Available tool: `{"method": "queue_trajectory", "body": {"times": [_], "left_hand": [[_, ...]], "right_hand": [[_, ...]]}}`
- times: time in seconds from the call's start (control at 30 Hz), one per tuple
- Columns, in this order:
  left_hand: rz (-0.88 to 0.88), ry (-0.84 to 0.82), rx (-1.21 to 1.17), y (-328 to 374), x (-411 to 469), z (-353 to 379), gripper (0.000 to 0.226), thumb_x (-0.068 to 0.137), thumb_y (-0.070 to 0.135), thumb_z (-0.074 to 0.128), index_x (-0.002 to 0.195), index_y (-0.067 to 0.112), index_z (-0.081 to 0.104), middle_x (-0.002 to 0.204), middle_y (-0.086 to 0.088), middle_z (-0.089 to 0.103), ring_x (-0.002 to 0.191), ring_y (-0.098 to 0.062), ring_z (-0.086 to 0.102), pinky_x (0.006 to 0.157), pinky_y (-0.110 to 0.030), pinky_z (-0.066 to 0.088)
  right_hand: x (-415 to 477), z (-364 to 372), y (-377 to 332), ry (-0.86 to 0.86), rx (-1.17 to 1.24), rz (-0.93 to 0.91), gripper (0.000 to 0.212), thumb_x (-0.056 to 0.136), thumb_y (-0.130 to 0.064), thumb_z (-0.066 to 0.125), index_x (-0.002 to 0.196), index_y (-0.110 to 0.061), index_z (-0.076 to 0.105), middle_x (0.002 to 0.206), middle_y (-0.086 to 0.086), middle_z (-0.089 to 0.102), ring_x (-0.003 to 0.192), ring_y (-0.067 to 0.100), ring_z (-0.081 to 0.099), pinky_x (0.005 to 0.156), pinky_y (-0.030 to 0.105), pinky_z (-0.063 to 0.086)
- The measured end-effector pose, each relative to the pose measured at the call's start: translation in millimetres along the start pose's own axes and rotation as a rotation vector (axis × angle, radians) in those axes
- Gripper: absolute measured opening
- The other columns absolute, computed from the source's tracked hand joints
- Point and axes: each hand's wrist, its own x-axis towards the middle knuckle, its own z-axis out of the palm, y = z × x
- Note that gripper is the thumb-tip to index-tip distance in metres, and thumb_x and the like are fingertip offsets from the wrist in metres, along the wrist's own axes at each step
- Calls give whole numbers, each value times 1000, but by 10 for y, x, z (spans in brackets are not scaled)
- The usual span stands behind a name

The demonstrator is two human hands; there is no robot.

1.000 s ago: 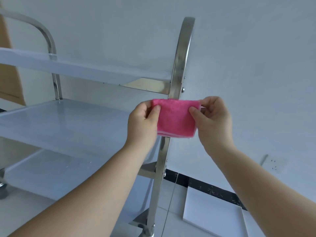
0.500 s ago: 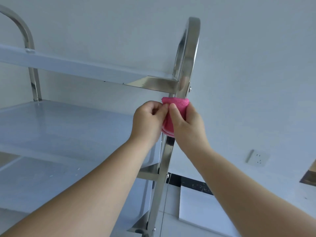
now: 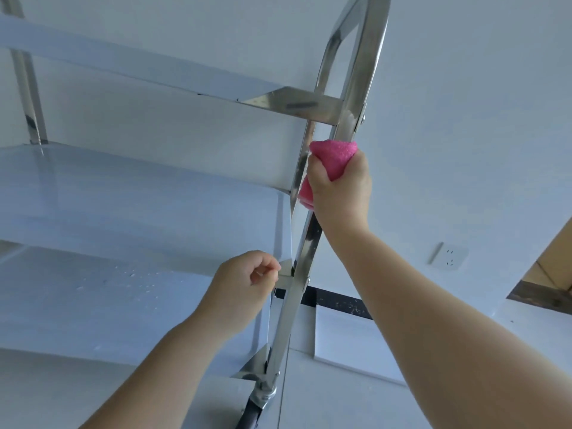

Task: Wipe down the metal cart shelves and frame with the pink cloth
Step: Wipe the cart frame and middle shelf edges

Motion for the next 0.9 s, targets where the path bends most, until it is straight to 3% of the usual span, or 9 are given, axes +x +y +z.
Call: {"method": "queue_trajectory", "body": {"times": [0.13,0.3,0.43,0.5,0.6,0.7,0.77,0.83,0.9], "left_hand": [[-7,-89,39,-124,-89,-24,20,87,12,58,77,28,63,70,13,59,60,1,50,58,-7,39],[-60,-140,25,-258,-171,-83,17,88,17,60,75,27,63,64,24,57,57,0,46,57,-7,38],[-143,-203,90,-356,-255,-129,14,88,19,61,77,27,65,70,16,61,56,-2,49,55,-11,40],[-165,-226,114,-376,-288,-156,12,88,20,61,79,27,65,74,11,62,56,-1,49,55,-12,39],[-172,-239,129,-382,-299,-188,12,88,20,61,79,28,65,77,10,63,60,-4,52,58,-14,40],[-171,-245,131,-371,-305,-206,12,87,20,61,80,28,65,77,10,62,57,-2,50,59,-15,42],[-166,-250,134,-353,-319,-217,11,88,20,60,81,28,65,75,11,61,54,1,48,56,-12,40],[-150,-252,127,-313,-343,-224,11,88,20,59,82,27,65,73,12,60,55,3,49,55,-8,38],[-124,-255,121,-248,-356,-211,12,89,19,58,81,26,65,73,13,59,57,4,50,56,-7,39]], "right_hand": [[-116,8,136,-7,14,34,14,89,-11,60,98,-22,58,85,0,54,56,-3,52,42,8,40],[-407,13,478,-32,1,96,19,90,-7,59,109,-9,57,78,-6,52,53,-10,54,46,8,44],[-706,63,849,-48,-23,213,18,88,-12,61,97,-27,56,76,-5,57,52,2,60,57,34,58],[-767,87,942,-39,-23,221,18,87,-12,60,96,-28,56,73,2,61,52,13,62,57,36,56],[-756,108,981,-24,-28,216,19,87,-14,61,96,-30,56,83,14,63,55,18,64,54,28,53],[-738,88,988,-50,-55,206,19,82,-26,63,95,-38,56,89,8,65,71,24,67,65,40,59],[-713,58,949,-70,-72,224,20,83,-25,63,100,-30,56,88,1,63,75,14,65,67,37,58],[-643,34,864,-74,-38,240,13,87,-16,62,95,-21,53,81,-4,59,63,1,58,55,26,52],[-508,22,670,-51,-50,204,14,87,-15,62,90,-23,51,80,-4,58,61,1,56,54,21,47]]}}
